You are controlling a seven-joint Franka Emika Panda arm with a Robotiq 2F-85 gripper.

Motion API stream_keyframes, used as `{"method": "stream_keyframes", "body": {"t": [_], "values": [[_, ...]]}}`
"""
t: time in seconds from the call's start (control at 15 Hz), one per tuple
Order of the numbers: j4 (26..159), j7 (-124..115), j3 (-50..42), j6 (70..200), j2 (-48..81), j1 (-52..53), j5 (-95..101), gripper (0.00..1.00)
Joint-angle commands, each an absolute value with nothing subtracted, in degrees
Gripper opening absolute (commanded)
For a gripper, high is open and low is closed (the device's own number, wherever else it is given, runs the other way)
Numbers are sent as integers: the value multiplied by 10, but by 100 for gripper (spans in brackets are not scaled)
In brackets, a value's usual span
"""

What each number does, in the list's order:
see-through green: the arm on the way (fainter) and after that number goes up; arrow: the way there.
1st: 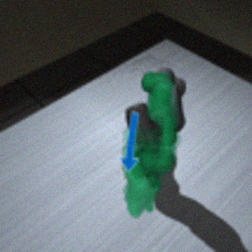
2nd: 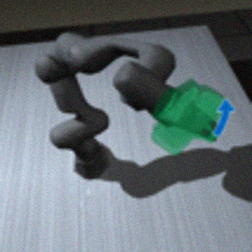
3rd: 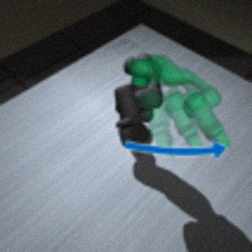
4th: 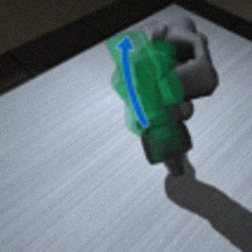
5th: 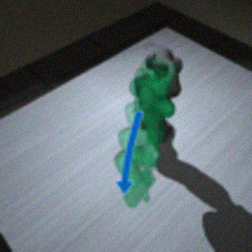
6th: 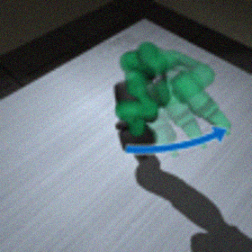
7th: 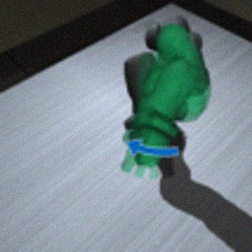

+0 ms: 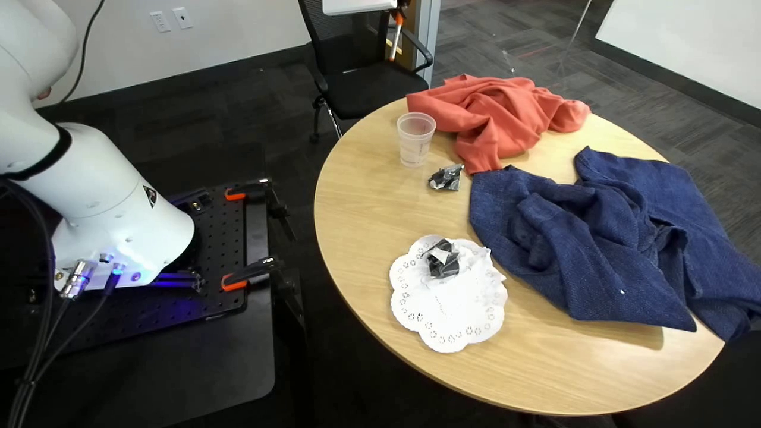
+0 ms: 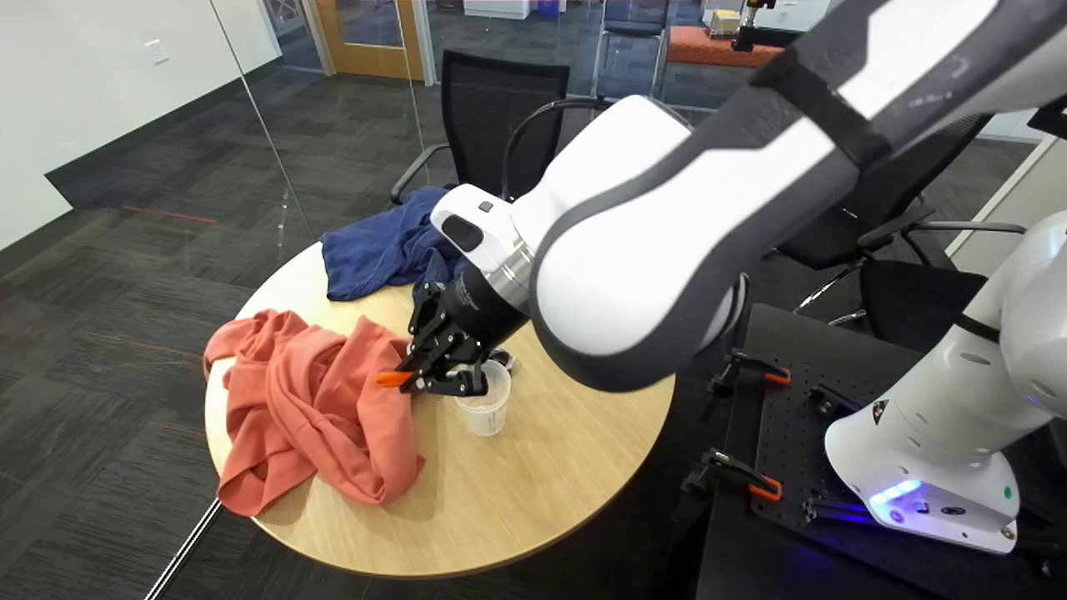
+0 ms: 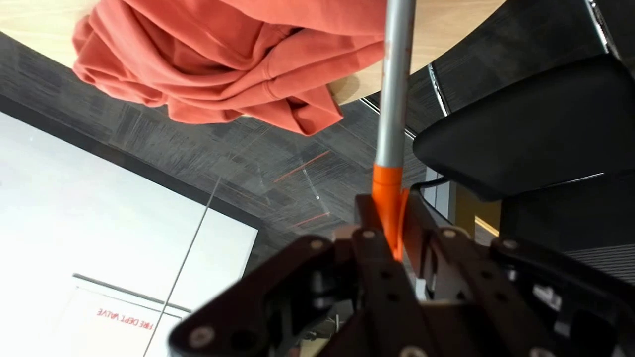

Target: Put the marker in the clear cup

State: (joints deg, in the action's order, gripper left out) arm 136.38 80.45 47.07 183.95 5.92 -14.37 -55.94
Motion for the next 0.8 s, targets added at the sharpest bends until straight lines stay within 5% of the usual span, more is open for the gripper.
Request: {"method": "stream_keyframes", "body": {"t": [0.0, 0.73], "values": [[1331, 932, 530, 1835, 75, -219, -681, 4], [1363, 1430, 504, 1625, 17, -338, -1121, 4]]}}
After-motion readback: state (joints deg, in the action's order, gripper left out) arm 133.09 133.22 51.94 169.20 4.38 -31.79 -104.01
